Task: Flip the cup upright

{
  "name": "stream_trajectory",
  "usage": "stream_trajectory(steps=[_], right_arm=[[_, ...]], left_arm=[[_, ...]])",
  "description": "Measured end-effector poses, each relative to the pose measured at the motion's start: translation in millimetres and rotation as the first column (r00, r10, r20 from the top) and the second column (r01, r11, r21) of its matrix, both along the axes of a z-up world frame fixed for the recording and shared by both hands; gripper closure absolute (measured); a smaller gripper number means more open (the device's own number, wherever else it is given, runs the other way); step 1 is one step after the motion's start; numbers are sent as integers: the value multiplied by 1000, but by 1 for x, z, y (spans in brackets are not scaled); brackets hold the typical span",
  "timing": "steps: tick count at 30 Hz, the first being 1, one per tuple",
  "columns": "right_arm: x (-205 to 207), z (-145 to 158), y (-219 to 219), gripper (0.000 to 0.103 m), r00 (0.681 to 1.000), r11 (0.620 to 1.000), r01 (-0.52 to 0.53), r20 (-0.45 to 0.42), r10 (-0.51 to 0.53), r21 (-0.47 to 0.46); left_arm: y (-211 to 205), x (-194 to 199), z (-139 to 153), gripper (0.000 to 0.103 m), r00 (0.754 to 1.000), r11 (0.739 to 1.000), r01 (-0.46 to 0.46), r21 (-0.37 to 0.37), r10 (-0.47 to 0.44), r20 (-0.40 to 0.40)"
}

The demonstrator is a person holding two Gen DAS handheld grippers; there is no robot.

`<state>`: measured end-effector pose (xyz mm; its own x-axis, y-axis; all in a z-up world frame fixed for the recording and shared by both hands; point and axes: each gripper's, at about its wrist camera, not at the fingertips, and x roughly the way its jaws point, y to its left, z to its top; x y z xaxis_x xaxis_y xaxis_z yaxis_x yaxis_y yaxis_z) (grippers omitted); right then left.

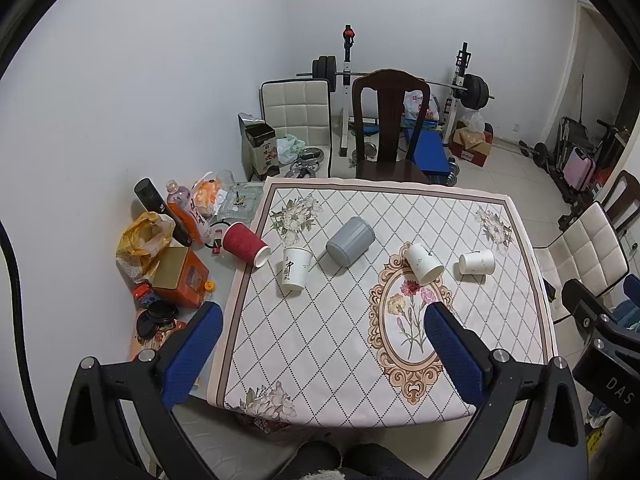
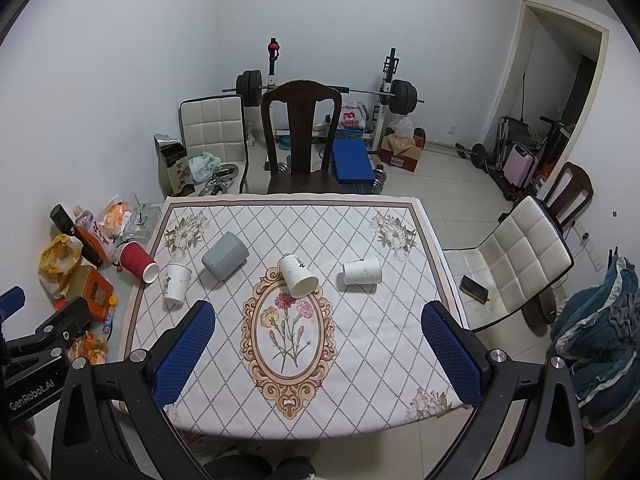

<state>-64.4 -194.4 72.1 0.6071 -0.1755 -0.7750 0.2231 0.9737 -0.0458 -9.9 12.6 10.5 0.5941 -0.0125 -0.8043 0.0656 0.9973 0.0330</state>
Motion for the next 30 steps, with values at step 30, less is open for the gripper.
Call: stream_trajectory(steps=[30], right_arm=[[-4, 6, 3, 0, 1000, 1000, -2, 5, 2, -1]], left_arm=[[6, -1, 0, 0, 1000, 1000, 0, -2, 0, 1]])
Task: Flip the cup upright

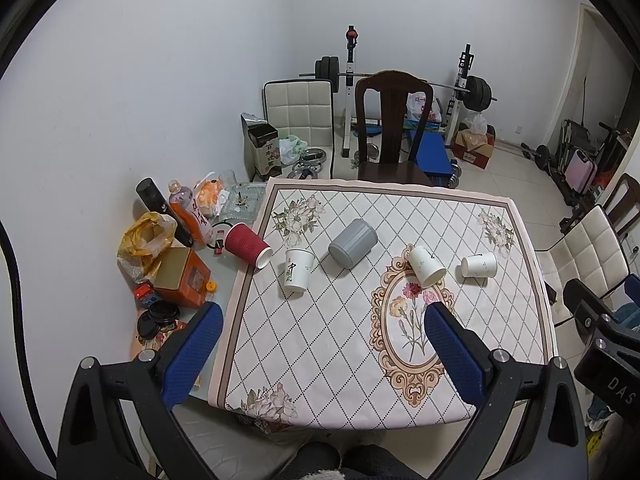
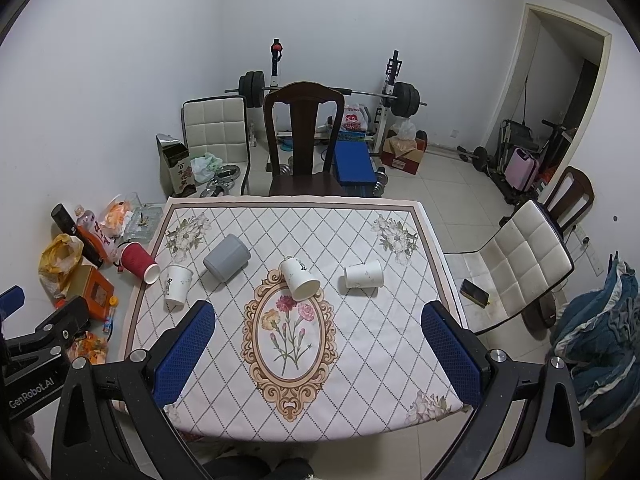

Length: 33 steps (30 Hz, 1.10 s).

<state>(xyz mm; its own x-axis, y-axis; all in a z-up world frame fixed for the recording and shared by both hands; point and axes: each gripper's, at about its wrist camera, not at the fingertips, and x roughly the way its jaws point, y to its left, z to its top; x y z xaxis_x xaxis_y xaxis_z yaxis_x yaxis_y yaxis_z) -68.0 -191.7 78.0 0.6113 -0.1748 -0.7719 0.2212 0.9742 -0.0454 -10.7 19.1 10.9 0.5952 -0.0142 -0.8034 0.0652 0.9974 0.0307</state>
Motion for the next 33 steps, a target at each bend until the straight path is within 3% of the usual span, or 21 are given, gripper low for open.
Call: stream_trajectory(steps=[25, 33], right_arm=[[-4, 4, 3, 0, 1000, 1000, -6, -7, 6, 4], [26, -35, -3, 0, 998, 999, -37, -49, 39, 36]], left_arm=[[0, -1, -1, 0, 1000, 1000, -1, 1, 1, 2], [14, 23, -26, 0, 996, 995, -88, 43, 88, -8]])
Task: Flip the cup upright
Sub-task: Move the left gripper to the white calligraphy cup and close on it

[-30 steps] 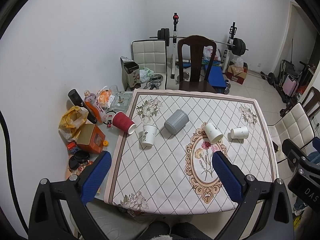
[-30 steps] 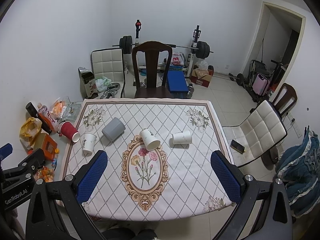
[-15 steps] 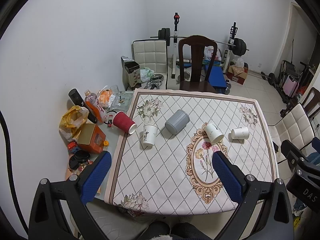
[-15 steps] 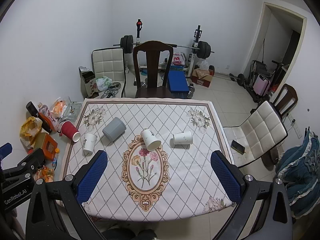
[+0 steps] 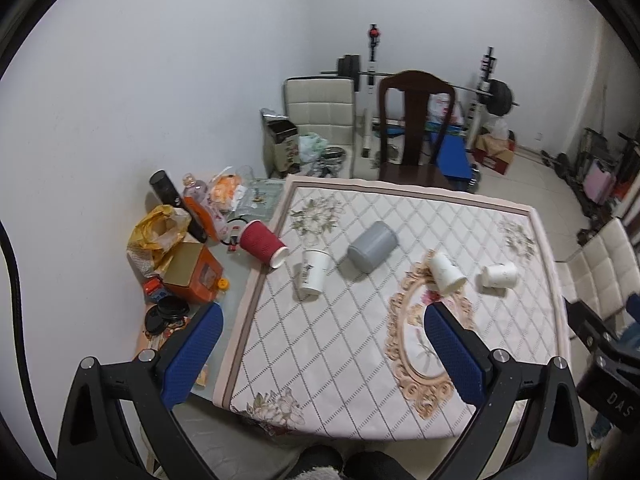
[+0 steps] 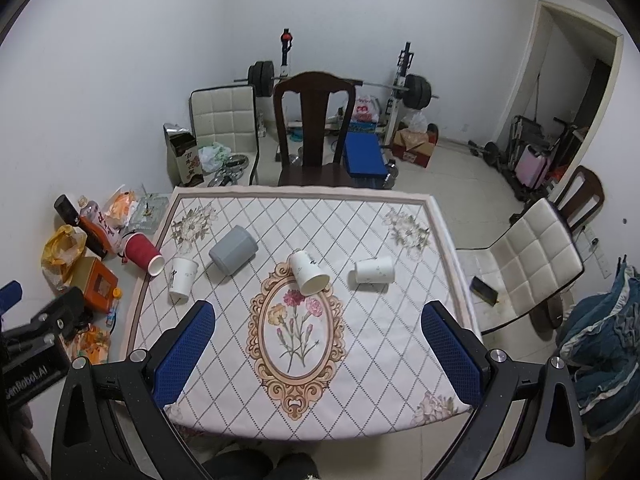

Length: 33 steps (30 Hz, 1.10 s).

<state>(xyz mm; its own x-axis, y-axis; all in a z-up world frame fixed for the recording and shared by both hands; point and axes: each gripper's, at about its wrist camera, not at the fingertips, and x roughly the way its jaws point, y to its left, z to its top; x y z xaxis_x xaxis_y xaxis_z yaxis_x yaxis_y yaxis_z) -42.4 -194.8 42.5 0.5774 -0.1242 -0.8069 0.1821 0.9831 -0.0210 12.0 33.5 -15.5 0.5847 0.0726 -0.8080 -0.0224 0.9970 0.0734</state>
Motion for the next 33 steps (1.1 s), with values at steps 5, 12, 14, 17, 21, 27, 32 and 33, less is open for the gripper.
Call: stream_trajectory(steps=[5, 12, 14, 17, 21, 27, 32, 33], right_arm=[[30, -56, 0, 0, 996, 999, -23, -85, 25, 25], [79, -160, 24, 0, 963, 996, -47, -261, 65, 74], [93, -192, 33, 0, 947, 996, -42, -314, 64, 77], [112, -232, 45, 3, 923, 998, -28, -381, 46, 51], [138, -277, 55, 5, 889, 999, 2, -457, 20, 48], [178, -334, 63, 18, 834, 999, 29, -551, -11, 23], [209, -360, 66, 25, 821, 999, 47, -570, -31, 13], [214, -364, 66, 26, 819, 998, 54, -572, -35, 17]], left_arm=[[7, 25, -46, 0, 996, 997, -47, 55, 51, -73], [23, 71, -133, 1, 969, 995, -33, 93, 55, -242], [28, 82, -152, 1, 959, 995, -19, 100, 46, -281], [35, 108, -185, 1, 938, 996, 12, 93, 21, -345], [44, 140, -216, 1, 918, 996, 39, 82, -3, -396], [53, 184, -256, 3, 887, 995, 80, 55, -45, -460], [55, 218, -280, 6, 865, 994, 111, 18, -88, -495], [55, 224, -285, 12, 860, 993, 118, 5, -99, -501]])
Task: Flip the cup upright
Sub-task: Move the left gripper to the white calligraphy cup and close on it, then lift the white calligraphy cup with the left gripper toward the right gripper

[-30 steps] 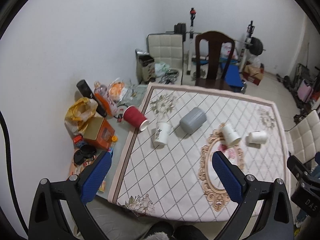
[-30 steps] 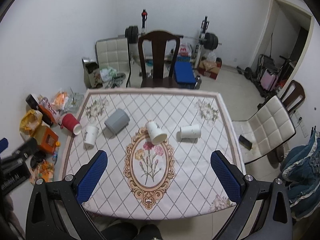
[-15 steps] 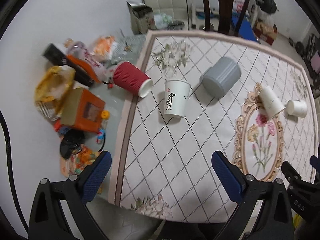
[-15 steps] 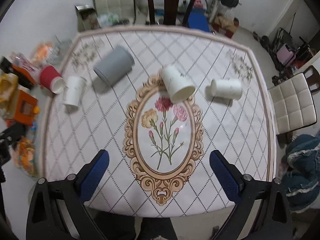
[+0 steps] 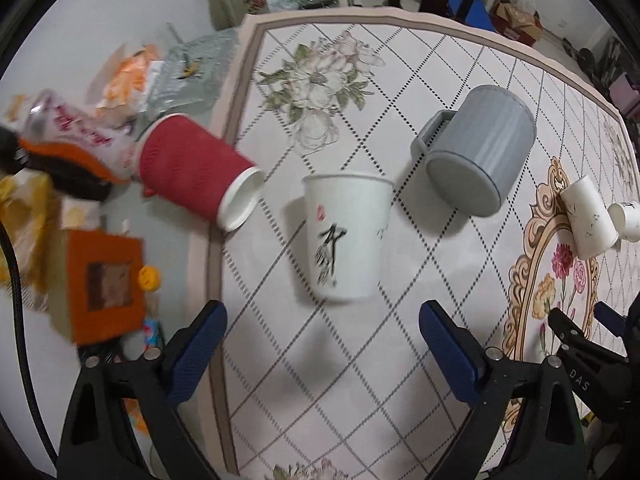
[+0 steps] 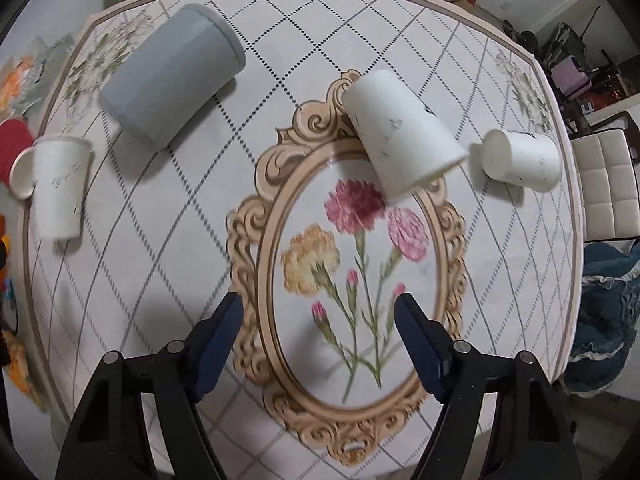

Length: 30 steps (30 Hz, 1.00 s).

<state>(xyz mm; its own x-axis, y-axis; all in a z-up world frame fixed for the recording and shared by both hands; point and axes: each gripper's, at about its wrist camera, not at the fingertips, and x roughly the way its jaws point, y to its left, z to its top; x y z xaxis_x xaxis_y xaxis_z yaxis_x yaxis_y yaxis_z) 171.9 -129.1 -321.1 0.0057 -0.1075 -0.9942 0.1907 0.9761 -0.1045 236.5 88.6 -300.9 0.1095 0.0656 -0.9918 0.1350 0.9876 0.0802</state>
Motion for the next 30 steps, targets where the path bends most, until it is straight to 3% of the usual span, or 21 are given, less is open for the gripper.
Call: stream_trajectory(steps=[1, 2, 17, 18, 19, 21, 30], right_arm=[[5, -4, 0, 26, 1000, 1000, 6, -4, -5, 4], [10, -7, 0, 26, 1000, 1000, 9, -9, -9, 4], [37, -33, 1, 26, 999, 1000, 9, -51, -10, -17], [38, -33, 0, 26, 999, 1000, 9, -50, -9, -20], [39, -34, 0, 26, 999, 1000, 9, -48, -10, -20], [42, -34, -4, 26, 999, 1000, 10, -48, -11, -22], [38, -25, -7, 26, 999, 999, 22, -41, -24, -31]], left_arm=[[0, 5, -3, 21, 1000, 1000, 3, -4, -3, -7], [0, 11, -10, 23, 1000, 1000, 5, -14, -5, -22], [-2, 48, -50, 24, 997, 999, -16, -50, 12, -81], [-2, 49, -52, 27, 996, 998, -19, -53, 14, -83], [-1, 48, -54, 37, 996, 998, -18, -54, 14, -84], [0, 48, -59, 45, 995, 998, -19, -56, 14, -100], [-5, 33, -58, 47, 997, 999, 2, -53, -6, -78]])
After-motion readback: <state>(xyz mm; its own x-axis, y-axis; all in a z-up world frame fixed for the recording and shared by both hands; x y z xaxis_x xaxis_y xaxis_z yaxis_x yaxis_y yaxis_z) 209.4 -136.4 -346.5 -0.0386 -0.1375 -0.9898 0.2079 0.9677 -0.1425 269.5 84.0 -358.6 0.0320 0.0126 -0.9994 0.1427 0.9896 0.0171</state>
